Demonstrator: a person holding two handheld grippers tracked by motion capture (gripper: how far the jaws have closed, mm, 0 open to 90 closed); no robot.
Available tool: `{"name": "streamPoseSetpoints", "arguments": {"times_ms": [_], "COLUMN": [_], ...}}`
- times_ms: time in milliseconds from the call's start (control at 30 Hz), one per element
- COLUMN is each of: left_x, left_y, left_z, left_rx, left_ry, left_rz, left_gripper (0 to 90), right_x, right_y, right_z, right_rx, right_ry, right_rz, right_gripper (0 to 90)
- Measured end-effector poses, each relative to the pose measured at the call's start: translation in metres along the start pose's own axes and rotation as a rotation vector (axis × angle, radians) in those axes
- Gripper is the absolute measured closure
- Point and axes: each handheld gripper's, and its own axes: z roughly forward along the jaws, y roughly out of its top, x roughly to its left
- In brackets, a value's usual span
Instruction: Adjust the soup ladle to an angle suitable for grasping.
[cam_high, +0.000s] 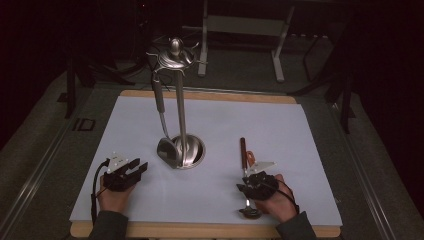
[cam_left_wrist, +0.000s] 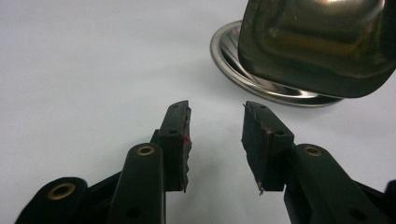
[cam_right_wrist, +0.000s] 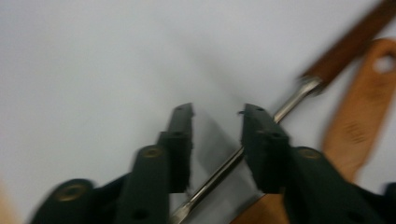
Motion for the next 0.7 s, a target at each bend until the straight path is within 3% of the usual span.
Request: {"name": "streamPoseSetpoints", "arguments": {"times_ms": [133, 300, 333, 467, 600, 700], "left_x": [0.001, 0.001, 0.001, 0.001, 0.002, 0.003], "left_y": [0.0, 0.0, 0.0, 0.0, 0.0, 0.0], "left_z": [0.0, 0.0, 0.0, 0.001, 0.0, -0.001], "left_rx": [-0.001, -0.001, -0.001, -0.001, -0.004, -0.006], "left_ry": [0.002, 0.003, 0.003, 0.004, 0.008, 0.008], "left_rz": [-0.003, -0.004, -0.004, -0.005, -0.005, -0.009], "left_gripper": [61.8, 61.4, 61.4, 61.3, 61.2, 61.1], "right_x": [-0.014, -0.022, -0.024, -0.03, -0.03, -0.024], "right_y": [0.012, 0.022, 0.026, 0.033, 0.039, 0.047], "right_z": [0.009, 0.021, 0.026, 0.035, 0.041, 0.046], "right_rx": [-0.01, 0.008, 0.023, 0.041, 0.062, 0.081], "right_ry": [-0.071, -0.1, -0.127, -0.138, -0.142, -0.124], "right_rz": [0.068, 0.112, 0.115, 0.152, 0.144, 0.105], "right_gripper": [51.0, 48.7, 48.6, 50.9, 57.4, 61.9]}}
